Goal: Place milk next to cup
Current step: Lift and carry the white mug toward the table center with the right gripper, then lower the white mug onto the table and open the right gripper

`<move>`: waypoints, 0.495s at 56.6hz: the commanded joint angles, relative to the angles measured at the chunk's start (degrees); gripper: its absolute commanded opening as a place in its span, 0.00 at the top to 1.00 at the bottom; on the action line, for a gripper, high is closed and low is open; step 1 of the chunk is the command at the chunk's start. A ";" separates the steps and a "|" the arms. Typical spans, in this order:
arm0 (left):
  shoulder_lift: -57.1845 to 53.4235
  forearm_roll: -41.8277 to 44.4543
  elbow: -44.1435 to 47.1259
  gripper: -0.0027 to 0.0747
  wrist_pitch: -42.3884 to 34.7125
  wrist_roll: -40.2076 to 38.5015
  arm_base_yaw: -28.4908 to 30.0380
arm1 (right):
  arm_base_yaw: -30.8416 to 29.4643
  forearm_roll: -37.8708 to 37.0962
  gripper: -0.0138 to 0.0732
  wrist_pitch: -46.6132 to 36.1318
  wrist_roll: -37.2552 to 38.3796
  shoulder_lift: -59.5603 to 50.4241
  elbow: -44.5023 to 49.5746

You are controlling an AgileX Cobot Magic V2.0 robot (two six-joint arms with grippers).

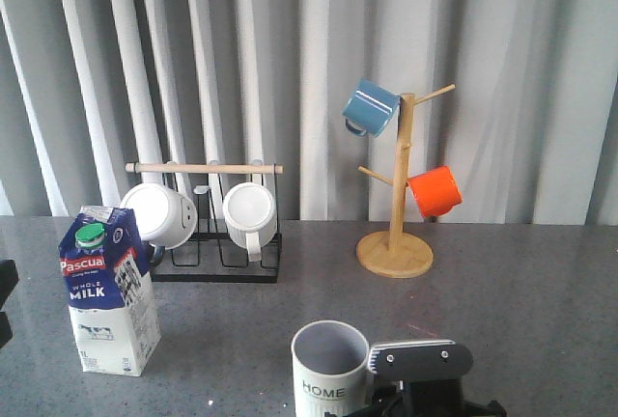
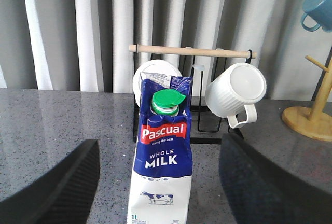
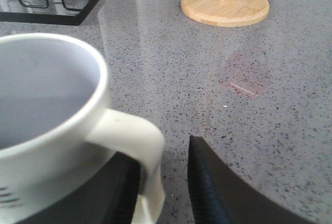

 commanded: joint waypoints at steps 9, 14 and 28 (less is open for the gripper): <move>-0.48 -0.30 -1.68 0.34 -4.31 -0.49 -0.34 | -0.13 -5.27 0.56 -1.43 -1.03 -9.91 1.89; -0.48 -0.30 -1.68 0.34 -4.31 -0.49 -0.34 | -0.13 -6.34 0.56 0.83 -1.39 -11.96 1.89; -0.48 -0.30 -1.68 0.34 -4.31 -0.49 -0.34 | -0.19 -11.26 0.56 2.81 -9.66 -15.26 1.89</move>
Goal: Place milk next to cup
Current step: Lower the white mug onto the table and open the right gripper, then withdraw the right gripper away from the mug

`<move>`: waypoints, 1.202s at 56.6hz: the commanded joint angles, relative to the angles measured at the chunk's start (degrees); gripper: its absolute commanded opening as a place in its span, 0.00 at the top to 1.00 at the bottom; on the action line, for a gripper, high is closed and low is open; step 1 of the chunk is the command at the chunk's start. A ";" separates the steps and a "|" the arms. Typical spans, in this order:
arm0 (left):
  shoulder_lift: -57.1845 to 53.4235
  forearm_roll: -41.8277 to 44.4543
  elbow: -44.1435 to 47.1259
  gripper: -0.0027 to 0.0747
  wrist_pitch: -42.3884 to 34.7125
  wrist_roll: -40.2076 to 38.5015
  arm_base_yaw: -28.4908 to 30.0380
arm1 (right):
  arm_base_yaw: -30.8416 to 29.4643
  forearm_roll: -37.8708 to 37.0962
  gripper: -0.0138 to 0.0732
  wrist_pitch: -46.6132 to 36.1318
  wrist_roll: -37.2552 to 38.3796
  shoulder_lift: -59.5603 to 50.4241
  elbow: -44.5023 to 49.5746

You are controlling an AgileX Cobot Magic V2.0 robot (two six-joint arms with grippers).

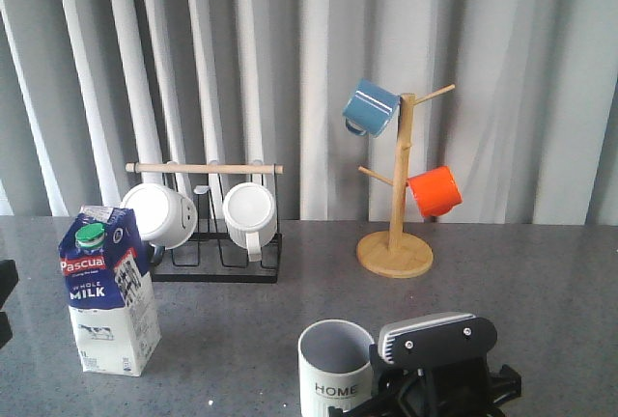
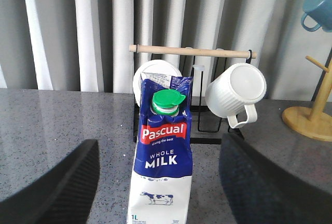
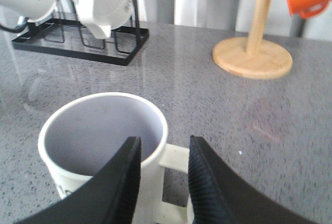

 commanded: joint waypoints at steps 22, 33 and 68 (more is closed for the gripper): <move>-0.48 -0.30 -1.68 0.34 -4.31 -0.49 -0.34 | -13.22 -20.42 0.56 6.81 -7.12 -13.36 -1.21; -0.48 -0.30 -1.68 0.34 -4.31 -0.49 -0.34 | -25.15 -36.01 0.56 15.29 7.80 -19.30 -1.43; -0.48 -0.30 -1.68 0.34 -4.31 -0.49 -0.34 | -43.54 -61.10 0.56 27.26 41.59 -36.09 -1.40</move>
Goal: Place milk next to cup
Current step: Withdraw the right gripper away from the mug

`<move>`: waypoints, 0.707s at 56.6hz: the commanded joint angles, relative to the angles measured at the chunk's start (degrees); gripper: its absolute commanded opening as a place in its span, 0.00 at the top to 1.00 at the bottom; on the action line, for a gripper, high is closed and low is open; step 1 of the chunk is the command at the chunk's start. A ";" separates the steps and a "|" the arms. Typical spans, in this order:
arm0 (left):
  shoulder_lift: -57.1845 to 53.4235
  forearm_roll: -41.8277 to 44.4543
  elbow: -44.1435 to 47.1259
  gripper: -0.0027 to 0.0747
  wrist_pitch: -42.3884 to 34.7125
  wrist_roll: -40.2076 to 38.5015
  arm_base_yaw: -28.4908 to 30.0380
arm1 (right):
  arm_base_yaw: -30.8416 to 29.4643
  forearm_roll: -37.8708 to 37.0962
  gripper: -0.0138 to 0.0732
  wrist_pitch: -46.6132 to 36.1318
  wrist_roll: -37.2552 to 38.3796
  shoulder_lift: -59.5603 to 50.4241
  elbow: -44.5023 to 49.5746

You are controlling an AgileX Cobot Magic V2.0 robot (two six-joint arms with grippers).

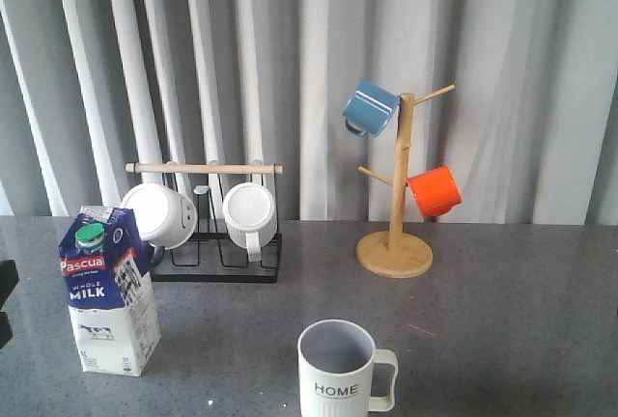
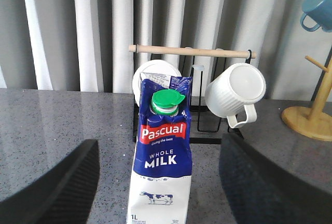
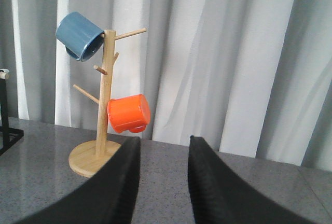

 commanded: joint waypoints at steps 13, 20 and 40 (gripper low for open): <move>-0.48 -0.30 -1.68 0.34 -4.31 -0.49 -0.34 | -0.47 -0.71 0.82 -0.78 3.05 -0.82 -1.61; -0.48 -0.30 -1.68 0.34 -4.31 -0.49 -0.34 | -0.47 -0.40 0.85 -0.75 3.04 -0.82 -1.61; -0.48 -0.30 -1.68 0.34 -4.31 -0.49 -0.34 | -0.24 -0.40 0.85 -0.11 3.04 1.09 -1.61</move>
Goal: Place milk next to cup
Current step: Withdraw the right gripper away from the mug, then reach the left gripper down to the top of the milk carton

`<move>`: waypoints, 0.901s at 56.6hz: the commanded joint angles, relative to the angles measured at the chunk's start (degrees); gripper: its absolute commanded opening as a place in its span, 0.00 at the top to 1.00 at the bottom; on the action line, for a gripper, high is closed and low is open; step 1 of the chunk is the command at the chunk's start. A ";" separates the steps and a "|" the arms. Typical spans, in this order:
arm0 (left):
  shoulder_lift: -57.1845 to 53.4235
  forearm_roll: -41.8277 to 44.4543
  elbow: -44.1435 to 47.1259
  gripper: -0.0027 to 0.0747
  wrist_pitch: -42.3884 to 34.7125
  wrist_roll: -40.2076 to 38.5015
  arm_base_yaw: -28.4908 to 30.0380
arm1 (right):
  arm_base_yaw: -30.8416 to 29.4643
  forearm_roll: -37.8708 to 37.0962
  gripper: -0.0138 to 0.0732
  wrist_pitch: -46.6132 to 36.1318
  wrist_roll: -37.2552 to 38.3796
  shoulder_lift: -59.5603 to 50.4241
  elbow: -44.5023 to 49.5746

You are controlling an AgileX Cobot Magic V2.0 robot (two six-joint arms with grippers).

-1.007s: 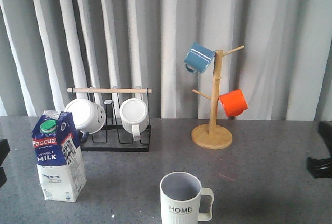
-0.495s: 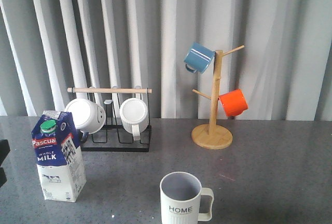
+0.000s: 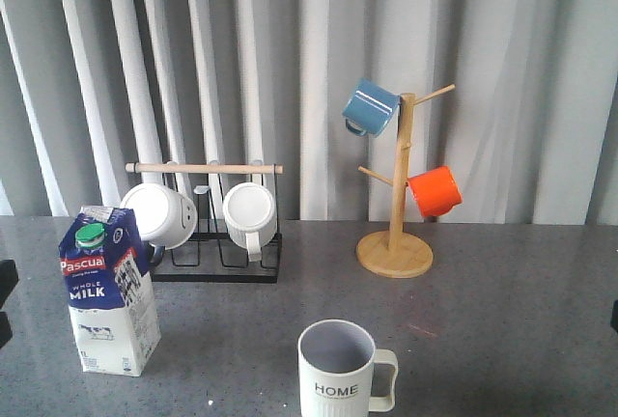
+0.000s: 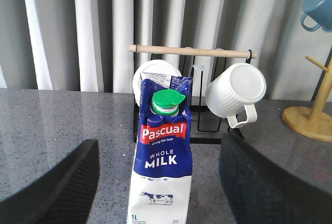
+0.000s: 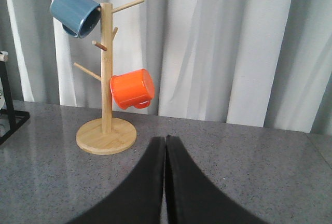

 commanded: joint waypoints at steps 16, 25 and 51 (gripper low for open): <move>-0.48 -0.30 -1.68 0.34 -4.31 -0.49 -0.34 | -0.24 -0.19 0.85 -3.49 -0.14 -0.09 -1.61; -0.48 -0.30 -1.68 0.34 -4.23 -0.44 -0.34 | -0.24 -0.19 0.85 -3.45 -0.14 -0.09 -1.61; 1.48 -0.25 -7.70 0.10 -6.41 -2.18 -0.34 | -0.29 -0.19 0.85 -3.32 -0.14 -0.09 -1.61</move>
